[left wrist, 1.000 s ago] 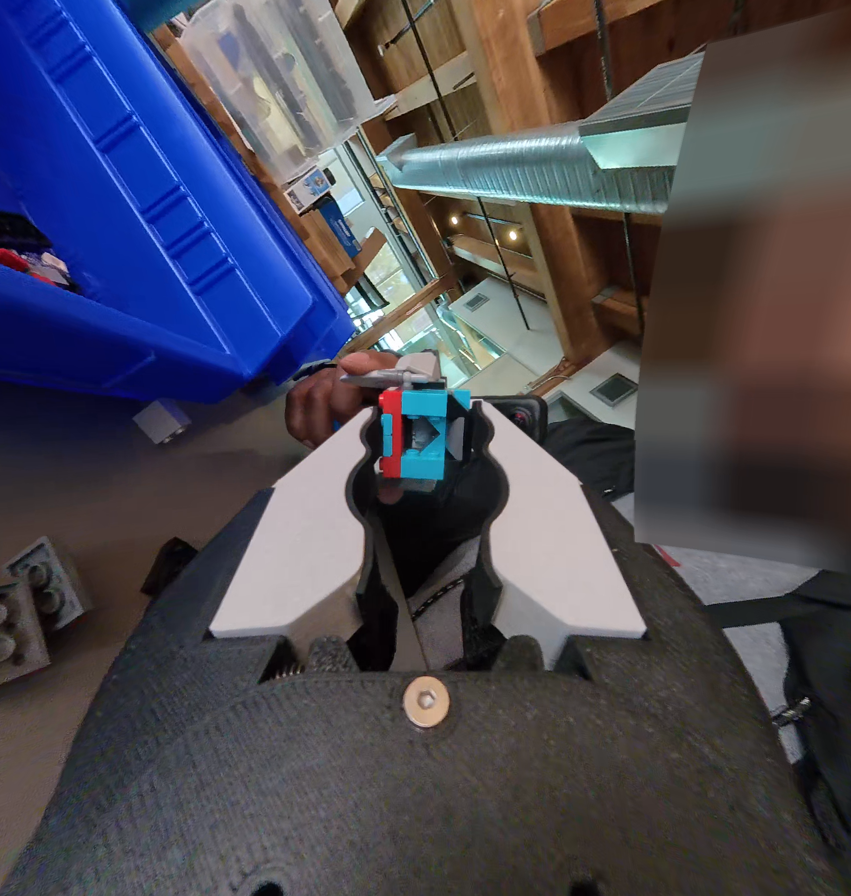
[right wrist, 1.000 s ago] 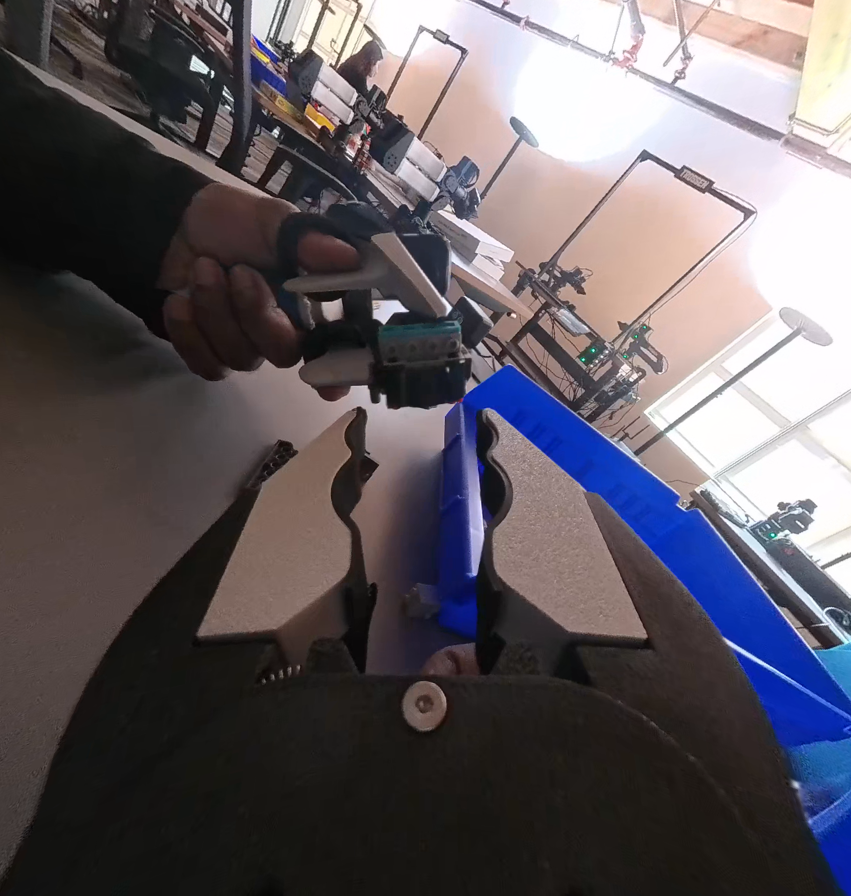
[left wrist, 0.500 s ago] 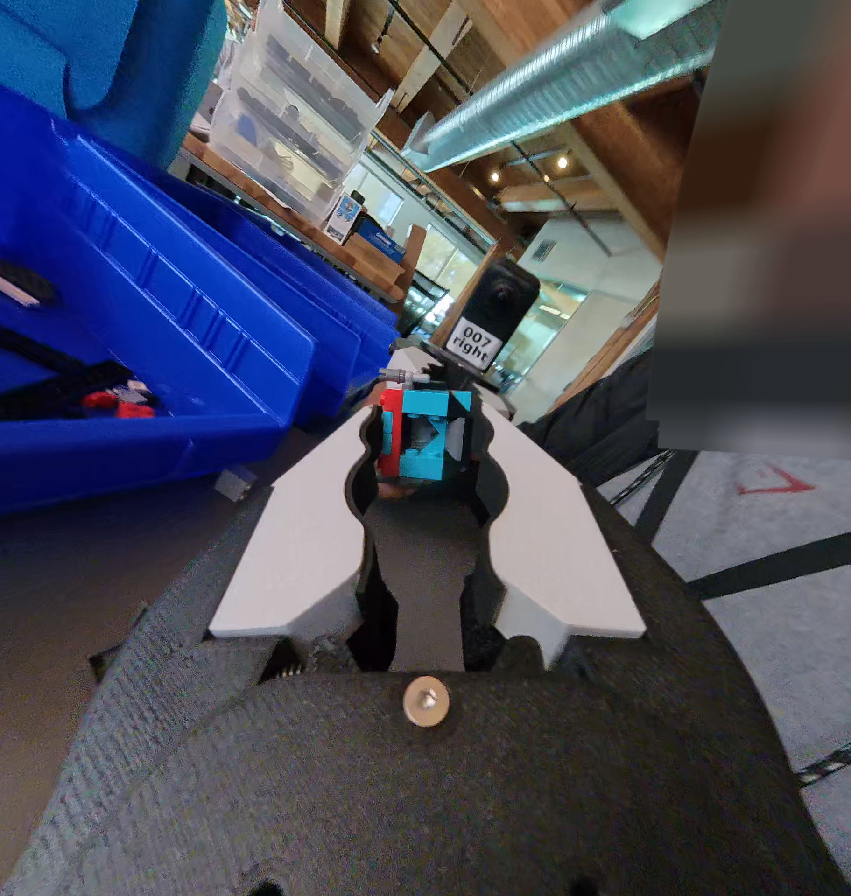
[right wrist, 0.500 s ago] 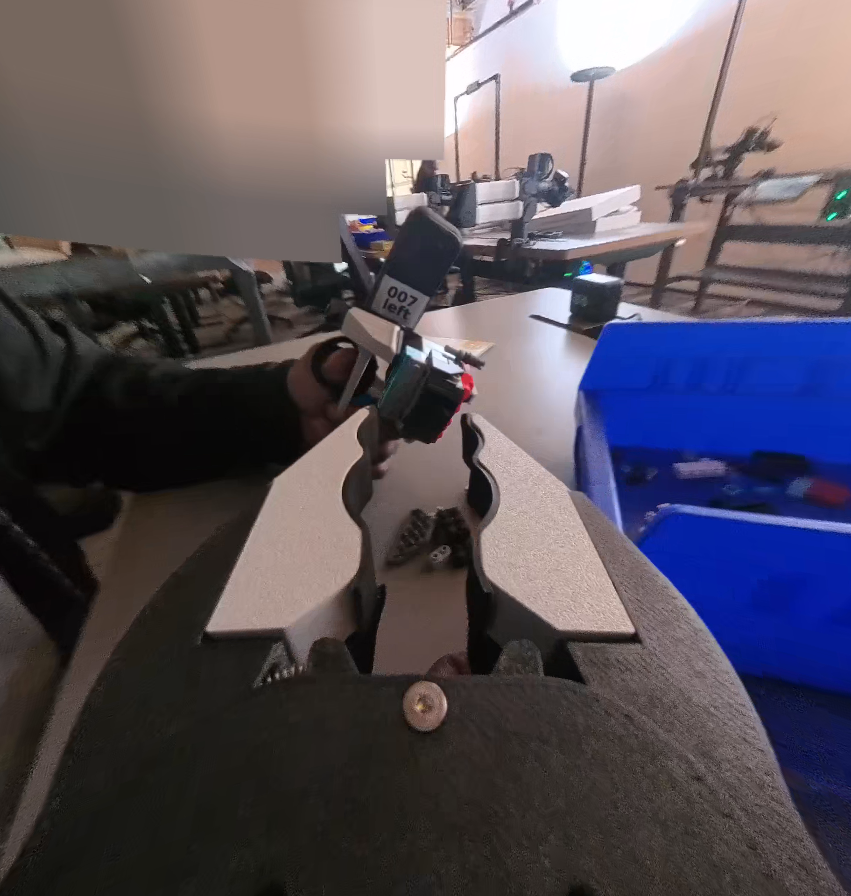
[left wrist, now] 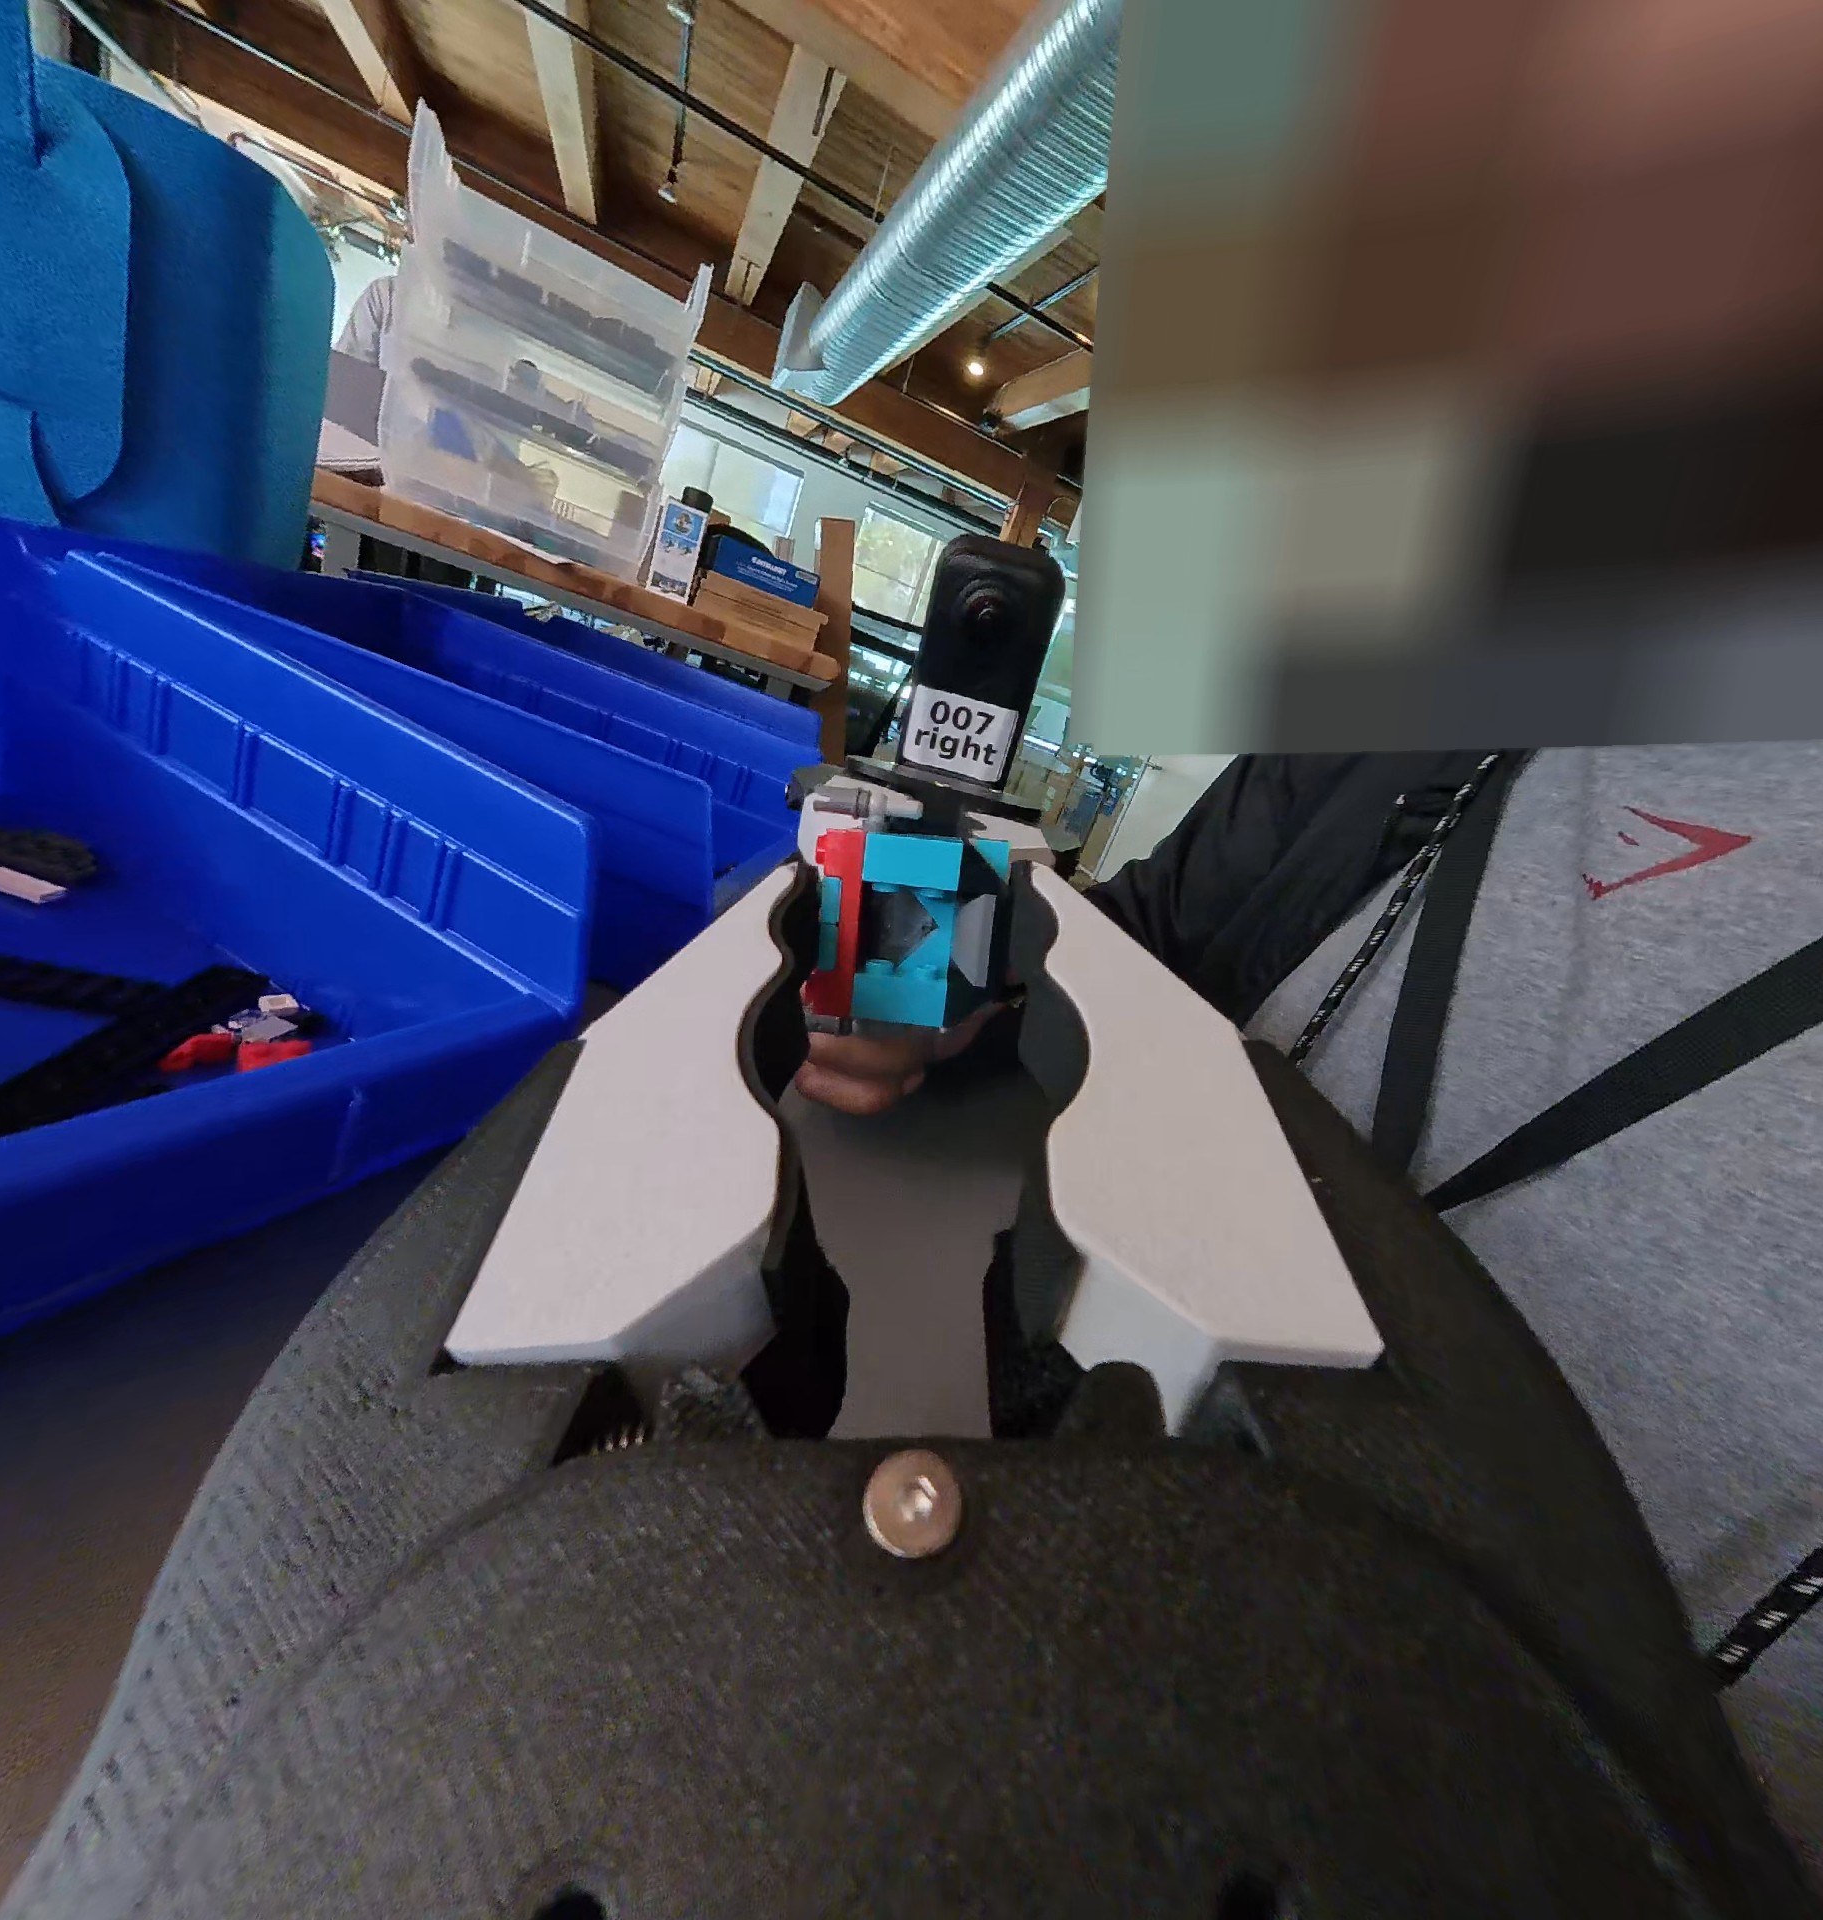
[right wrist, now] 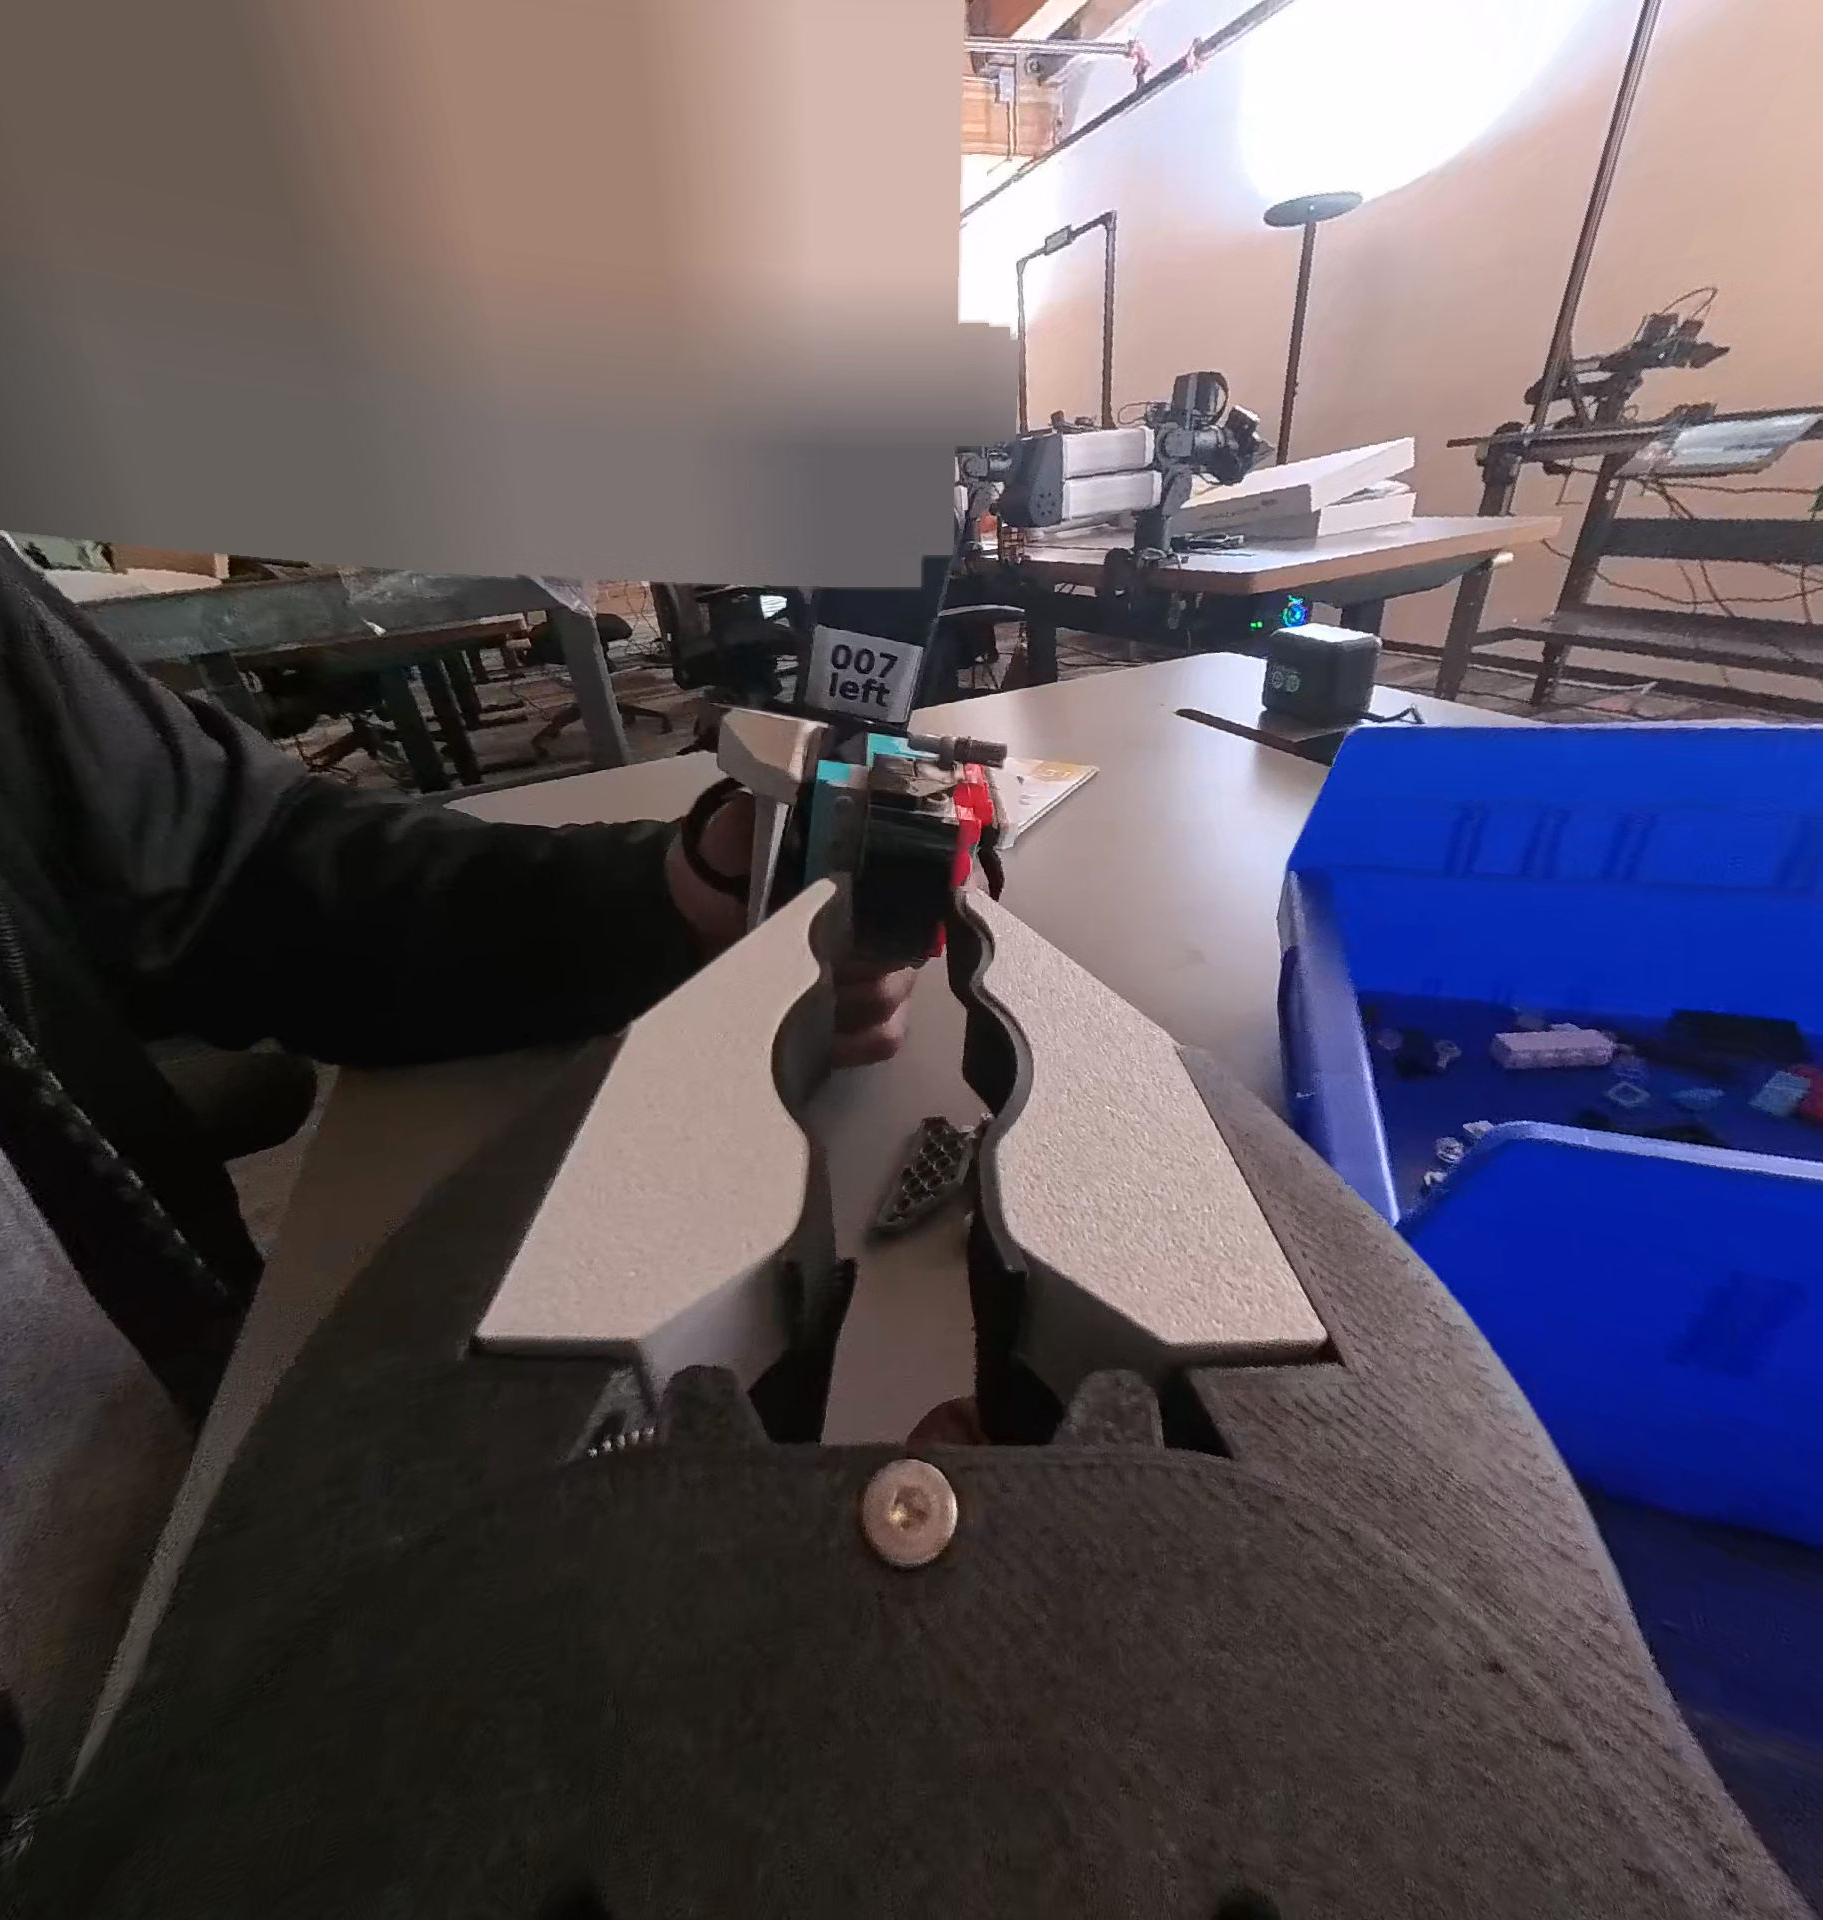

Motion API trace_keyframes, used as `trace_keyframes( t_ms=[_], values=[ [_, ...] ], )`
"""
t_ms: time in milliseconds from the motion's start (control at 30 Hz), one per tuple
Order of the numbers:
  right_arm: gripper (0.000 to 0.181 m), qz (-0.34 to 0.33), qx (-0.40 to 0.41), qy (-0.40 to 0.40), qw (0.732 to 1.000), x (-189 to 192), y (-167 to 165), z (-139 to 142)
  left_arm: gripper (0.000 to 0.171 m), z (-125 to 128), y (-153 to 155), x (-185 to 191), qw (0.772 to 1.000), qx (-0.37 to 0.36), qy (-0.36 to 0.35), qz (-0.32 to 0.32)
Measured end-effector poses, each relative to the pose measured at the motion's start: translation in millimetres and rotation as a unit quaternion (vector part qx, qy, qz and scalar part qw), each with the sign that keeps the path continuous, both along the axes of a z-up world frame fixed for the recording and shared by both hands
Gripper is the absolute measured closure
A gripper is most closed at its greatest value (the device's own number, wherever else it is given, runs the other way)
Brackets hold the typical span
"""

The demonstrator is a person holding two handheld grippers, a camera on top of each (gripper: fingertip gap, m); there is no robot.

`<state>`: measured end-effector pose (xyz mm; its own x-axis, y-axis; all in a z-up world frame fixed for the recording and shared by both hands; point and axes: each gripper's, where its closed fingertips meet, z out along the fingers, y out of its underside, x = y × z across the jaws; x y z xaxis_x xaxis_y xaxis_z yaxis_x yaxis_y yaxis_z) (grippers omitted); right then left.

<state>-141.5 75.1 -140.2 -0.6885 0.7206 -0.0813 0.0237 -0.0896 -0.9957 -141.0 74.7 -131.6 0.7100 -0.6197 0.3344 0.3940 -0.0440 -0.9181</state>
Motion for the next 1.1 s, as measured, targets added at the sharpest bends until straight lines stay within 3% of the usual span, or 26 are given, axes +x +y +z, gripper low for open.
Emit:
trace_keyframes(
  t_ms=[167, 267, 400, 1100],
  values=[
    [0.165, -0.009, 0.008, -0.007, 1.0, -2.3, 2.7, -3.9, 0.133, -5.4, 2.7, -0.8, 1.0, -0.019, -0.001, 0.001],
    [0.165, -0.004, 0.011, -0.016, 1.0, -2.5, 1.4, -7.2, 0.121, -13.5, 5.8, 3.0, 0.999, -0.042, 0.013, -0.001],
    [0.165, 0.009, 0.005, -0.028, 1.0, -1.4, -1.9, -9.7, 0.131, -17.1, 5.7, 6.5, 0.998, -0.051, 0.028, -0.005],
    [0.165, 0.036, -0.018, -0.079, 0.996, -2.9, -2.0, -18.3, 0.131, -26.6, 4.4, 3.9, 0.995, -0.091, 0.014, -0.028]
  ],
)
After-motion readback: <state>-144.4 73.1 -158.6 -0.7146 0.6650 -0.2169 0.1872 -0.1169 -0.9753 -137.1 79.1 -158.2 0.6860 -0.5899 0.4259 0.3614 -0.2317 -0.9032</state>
